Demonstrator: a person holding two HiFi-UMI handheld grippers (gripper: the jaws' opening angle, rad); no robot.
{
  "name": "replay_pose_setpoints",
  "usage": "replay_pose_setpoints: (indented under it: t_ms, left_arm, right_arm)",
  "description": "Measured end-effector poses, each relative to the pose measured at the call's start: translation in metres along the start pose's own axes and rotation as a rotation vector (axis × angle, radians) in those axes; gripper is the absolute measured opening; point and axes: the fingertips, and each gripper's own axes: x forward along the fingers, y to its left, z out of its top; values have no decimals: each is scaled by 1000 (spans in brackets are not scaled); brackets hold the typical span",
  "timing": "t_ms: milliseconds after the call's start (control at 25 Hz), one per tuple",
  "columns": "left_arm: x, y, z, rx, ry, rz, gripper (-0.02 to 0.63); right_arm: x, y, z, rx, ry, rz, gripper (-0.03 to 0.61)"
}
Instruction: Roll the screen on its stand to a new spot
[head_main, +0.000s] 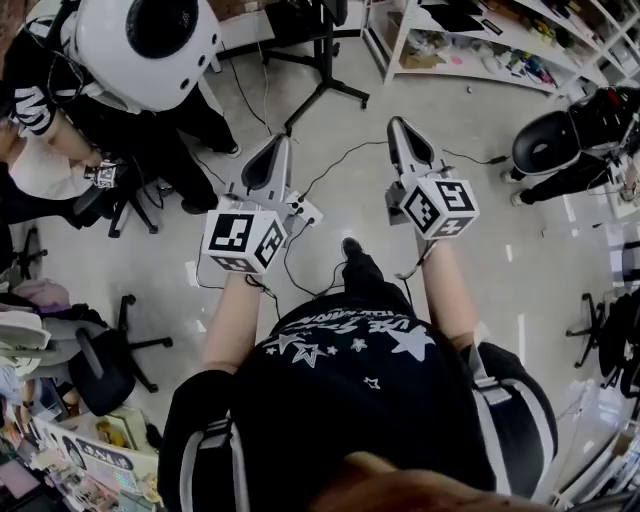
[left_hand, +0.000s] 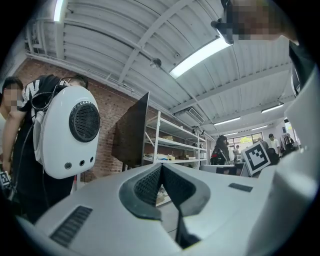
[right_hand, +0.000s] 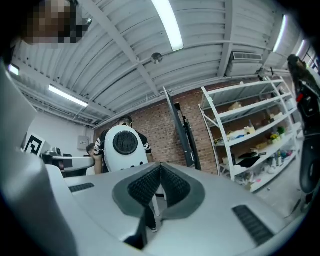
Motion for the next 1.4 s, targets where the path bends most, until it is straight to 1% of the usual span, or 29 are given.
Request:
replay_pose_setpoints:
  t_ms: [120, 240, 520, 640, 760, 840, 960, 1080, 1200, 1240, 1320, 1400]
  left_arm:
    - [14, 14, 1, 15, 2, 40, 12]
    - [35, 24, -6, 16, 13, 79, 12]
    - [112, 32, -24, 28, 37, 92, 11]
    - [140, 41, -26, 29, 38, 107, 12]
    - [163, 49, -27, 48, 36, 129, 12]
    - [178, 52, -29, 53, 33, 144, 12]
    - [201, 58, -33, 56, 29, 166, 11]
    - [221, 65, -37, 48, 25, 207, 12]
    - [230, 73, -39, 44, 23, 241, 12]
    - [231, 76, -39, 45, 24, 250, 12]
    - [234, 79, -40, 48, 30, 258, 11]
    - [237, 81, -41, 55, 38, 259, 12]
  right_arm:
    - [23, -13, -6, 19, 6, 20, 6]
    - [47, -27, -7, 22, 8, 49, 6]
    - [109, -79, 3, 0, 14, 74, 6]
    - [134, -88, 2, -43, 39, 124, 6]
    - [155, -93, -2, -78, 59, 183, 6]
    - [166, -102, -2, -57, 49, 212, 8]
    - [184, -122, 1, -38, 41, 226, 8]
    - [206, -140, 3, -29, 54, 244, 8]
    - [224, -147, 0, -31, 70, 266, 9]
    - [230, -146, 0, -34, 70, 276, 12]
    - [238, -144, 0, -27, 59, 299, 61]
    - [243, -141, 0, -23, 50, 308, 86]
